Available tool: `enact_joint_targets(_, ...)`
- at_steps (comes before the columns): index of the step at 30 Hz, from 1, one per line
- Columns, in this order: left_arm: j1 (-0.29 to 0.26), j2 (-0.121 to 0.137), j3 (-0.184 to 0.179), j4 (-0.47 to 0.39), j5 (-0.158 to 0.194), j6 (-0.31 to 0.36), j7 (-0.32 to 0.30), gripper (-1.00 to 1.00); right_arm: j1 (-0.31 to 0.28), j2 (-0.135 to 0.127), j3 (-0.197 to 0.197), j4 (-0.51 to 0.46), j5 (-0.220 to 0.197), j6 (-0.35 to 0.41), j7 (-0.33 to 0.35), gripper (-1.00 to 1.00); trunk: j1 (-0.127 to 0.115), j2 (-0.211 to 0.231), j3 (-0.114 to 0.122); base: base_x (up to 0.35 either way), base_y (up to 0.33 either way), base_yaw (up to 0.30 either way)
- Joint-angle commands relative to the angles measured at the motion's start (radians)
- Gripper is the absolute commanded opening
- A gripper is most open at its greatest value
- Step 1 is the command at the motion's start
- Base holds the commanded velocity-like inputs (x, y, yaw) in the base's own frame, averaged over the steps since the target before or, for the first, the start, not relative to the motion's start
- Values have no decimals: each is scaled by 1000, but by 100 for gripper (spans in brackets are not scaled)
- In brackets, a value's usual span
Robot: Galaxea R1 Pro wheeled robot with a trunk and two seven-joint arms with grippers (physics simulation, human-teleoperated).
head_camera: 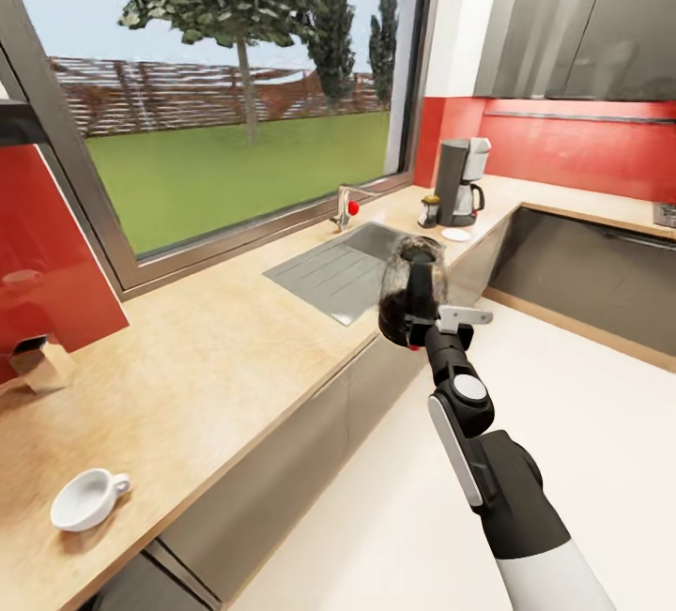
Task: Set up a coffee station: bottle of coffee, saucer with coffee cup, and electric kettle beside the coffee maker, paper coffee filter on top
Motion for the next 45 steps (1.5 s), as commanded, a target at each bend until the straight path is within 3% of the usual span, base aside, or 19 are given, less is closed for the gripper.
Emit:
enact_joint_targets(1,-1,0,7,1,-11,-4,3,100,-1,0,2,-1,-6,3,-8,-100,1,-2,-2,0,0,-280)
enact_joint_targets(17,-1,-3,7,1,-11,-4,2,100,-1,-20,2,-1,-7,1,-9,-100,1,-2,-2,0,0,-280)
enact_joint_targets(20,-1,-3,8,1,-11,-4,2,100,-1,-20,-55,0,-8,2,-8,-100,1,-2,-2,0,0,-280)
enact_joint_targets(22,0,-3,7,1,-11,-4,2,100,-1,-20,-68,0,-9,2,-7,-100,1,-2,-2,43,0,-280)
enact_joint_targets(45,0,-5,7,1,-11,-2,-6,100,-1,-19,-73,3,-9,3,-7,-100,1,-2,-2,278,-112,-280)
